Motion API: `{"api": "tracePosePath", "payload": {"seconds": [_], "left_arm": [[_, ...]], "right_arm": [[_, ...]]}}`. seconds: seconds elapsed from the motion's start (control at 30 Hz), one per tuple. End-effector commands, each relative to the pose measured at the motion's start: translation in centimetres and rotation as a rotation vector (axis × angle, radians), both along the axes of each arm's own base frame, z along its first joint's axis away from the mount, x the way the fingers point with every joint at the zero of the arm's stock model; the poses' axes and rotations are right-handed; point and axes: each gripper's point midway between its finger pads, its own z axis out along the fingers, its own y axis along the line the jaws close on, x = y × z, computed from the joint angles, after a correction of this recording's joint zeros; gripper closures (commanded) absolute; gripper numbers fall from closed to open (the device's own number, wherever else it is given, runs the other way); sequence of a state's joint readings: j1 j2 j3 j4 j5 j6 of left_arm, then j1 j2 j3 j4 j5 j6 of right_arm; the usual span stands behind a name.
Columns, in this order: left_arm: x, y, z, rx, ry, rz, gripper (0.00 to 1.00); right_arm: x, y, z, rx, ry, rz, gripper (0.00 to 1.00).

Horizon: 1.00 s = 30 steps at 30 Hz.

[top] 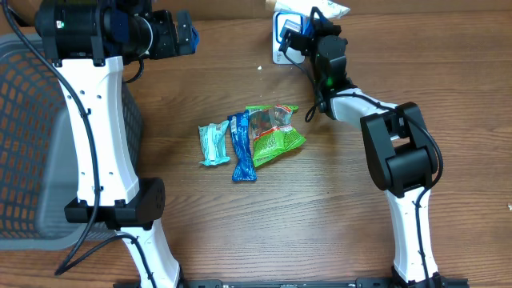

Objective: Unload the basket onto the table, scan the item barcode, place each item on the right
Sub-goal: 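Move the white tube away from the scanner to the right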

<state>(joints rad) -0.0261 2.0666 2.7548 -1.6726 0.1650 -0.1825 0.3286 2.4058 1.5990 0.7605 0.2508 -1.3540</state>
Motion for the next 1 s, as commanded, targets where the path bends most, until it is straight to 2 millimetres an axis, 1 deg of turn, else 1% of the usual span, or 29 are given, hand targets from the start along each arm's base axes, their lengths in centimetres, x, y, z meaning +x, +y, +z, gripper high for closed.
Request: {"api": "tracePosePath", "payload": {"seconds": [0.0,0.07,0.1,0.17,0.23,0.27,0.3,0.33,0.37,0.4,0.43,0.47,0.5,0.53,0.6,0.63,0.7,0.73,0.8,0.93,0.97], "left_arm": [[-0.5,-0.4,0.8,0.001,-0.022,-0.023,0.00],[-0.5,-0.4,0.8,0.001,-0.022,-0.023,0.00],[-0.5,-0.4,0.8,0.001,-0.022,-0.023,0.00],[-0.5,-0.4,0.8,0.001,-0.022,-0.023,0.00],[-0.5,-0.4,0.8,0.001,-0.022,-0.023,0.00],[-0.5,-0.4,0.8,0.001,-0.022,-0.023,0.00],[-0.5,-0.4,0.8,0.001,-0.022,-0.023,0.00],[-0.5,-0.4,0.8,0.001,-0.022,-0.023,0.00],[-0.5,-0.4,0.8,0.001,-0.022,-0.023,0.00],[-0.5,-0.4,0.8,0.001,-0.022,-0.023,0.00],[-0.5,-0.4,0.8,0.001,-0.022,-0.023,0.00],[-0.5,-0.4,0.8,0.001,-0.022,-0.023,0.00],[-0.5,-0.4,0.8,0.001,-0.022,-0.023,0.00],[-0.5,-0.4,0.8,0.001,-0.022,-0.023,0.00],[-0.5,-0.4,0.8,0.001,-0.022,-0.023,0.00],[-0.5,-0.4,0.8,0.001,-0.022,-0.023,0.00],[-0.5,-0.4,0.8,0.001,-0.022,-0.023,0.00],[-0.5,-0.4,0.8,0.001,-0.022,-0.023,0.00],[-0.5,-0.4,0.8,0.001,-0.022,-0.023,0.00],[-0.5,-0.4,0.8,0.001,-0.022,-0.023,0.00],[-0.5,-0.4,0.8,0.001,-0.022,-0.023,0.00]], "right_arm": [[-1.8,0.1,12.7,0.149,-0.195,-0.009,0.96],[-2.8,-0.7,15.7,0.255,-0.203,-0.040,0.96],[-3.9,-1.0,17.4,0.316,-0.150,-0.062,0.96],[-5.5,-1.1,18.3,0.360,-0.030,-0.060,0.96],[-7.4,-1.3,18.9,0.461,0.084,-0.049,0.96],[-8.5,-1.6,19.2,0.548,0.139,-0.054,0.96],[-9.6,-2.3,19.5,0.657,0.188,-0.078,0.96],[-11.5,-3.7,19.6,0.848,0.268,-0.136,0.96],[-12.8,-4.6,19.4,0.978,0.316,-0.187,0.96],[-14.3,-6.0,18.4,1.122,0.379,-0.272,0.96],[-15.9,-7.5,17.3,1.227,0.435,-0.369,0.96],[-18.0,-9.6,15.2,1.342,0.504,-0.516,0.96],[-19.3,-10.7,13.7,1.394,0.553,-0.608,0.96],[-20.8,-12.4,11.6,1.416,0.619,-0.720,0.96],[-22.8,-14.9,8.1,1.416,0.735,-0.867,0.96],[-23.6,-16.3,6.2,1.417,0.775,-0.941,0.96],[-25.1,-20.0,2.7,1.471,0.800,-1.104,0.96],[-25.4,-20.7,2.1,1.491,0.795,-1.139,0.96],[-26.7,-24.5,-0.7,1.587,0.731,-1.287,0.96],[-27.9,-27.6,-4.0,1.635,0.678,-1.358,0.96],[-28.1,-28.1,-4.6,1.644,0.664,-1.370,0.96]]}}
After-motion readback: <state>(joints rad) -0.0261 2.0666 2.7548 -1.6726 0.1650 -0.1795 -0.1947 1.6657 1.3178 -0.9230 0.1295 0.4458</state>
